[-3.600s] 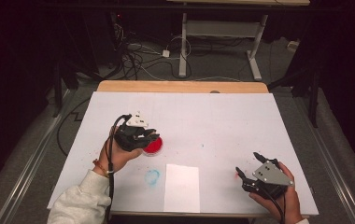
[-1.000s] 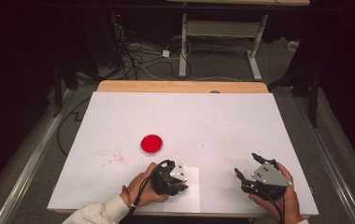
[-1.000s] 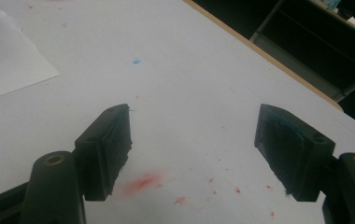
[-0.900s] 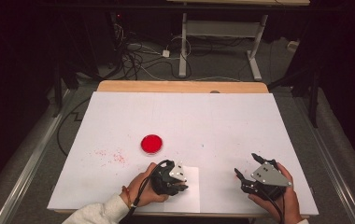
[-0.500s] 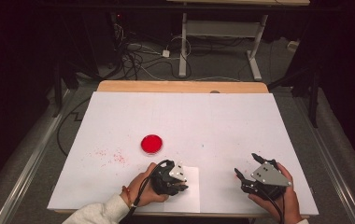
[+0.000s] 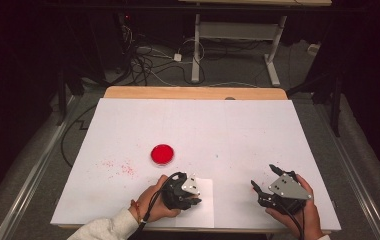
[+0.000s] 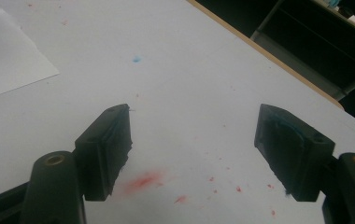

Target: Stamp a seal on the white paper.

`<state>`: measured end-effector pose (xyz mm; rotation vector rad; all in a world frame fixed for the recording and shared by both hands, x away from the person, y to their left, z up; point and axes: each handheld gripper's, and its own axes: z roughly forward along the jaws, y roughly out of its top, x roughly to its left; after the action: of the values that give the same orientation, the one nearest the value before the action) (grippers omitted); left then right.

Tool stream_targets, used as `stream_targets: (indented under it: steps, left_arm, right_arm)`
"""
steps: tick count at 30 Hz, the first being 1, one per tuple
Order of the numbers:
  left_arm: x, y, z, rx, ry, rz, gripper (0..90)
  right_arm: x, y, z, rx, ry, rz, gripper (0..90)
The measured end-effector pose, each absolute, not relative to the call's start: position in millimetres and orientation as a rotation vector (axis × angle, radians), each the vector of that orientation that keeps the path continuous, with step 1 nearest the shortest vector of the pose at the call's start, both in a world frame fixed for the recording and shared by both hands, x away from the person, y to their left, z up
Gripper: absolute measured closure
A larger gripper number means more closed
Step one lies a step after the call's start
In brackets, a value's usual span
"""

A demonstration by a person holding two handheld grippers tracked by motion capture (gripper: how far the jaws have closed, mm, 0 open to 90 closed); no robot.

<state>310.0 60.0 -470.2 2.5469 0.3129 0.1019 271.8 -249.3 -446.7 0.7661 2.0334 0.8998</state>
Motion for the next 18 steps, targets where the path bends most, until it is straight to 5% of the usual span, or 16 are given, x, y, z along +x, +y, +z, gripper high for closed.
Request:
stream_targets:
  steps: [18]
  left_arm:
    - [309.1,59.8,-470.5,2.546,0.321,0.109,73.4]
  right_arm:
    - [271.4,-249.0,-446.5,0.761,2.036,0.897,27.9]
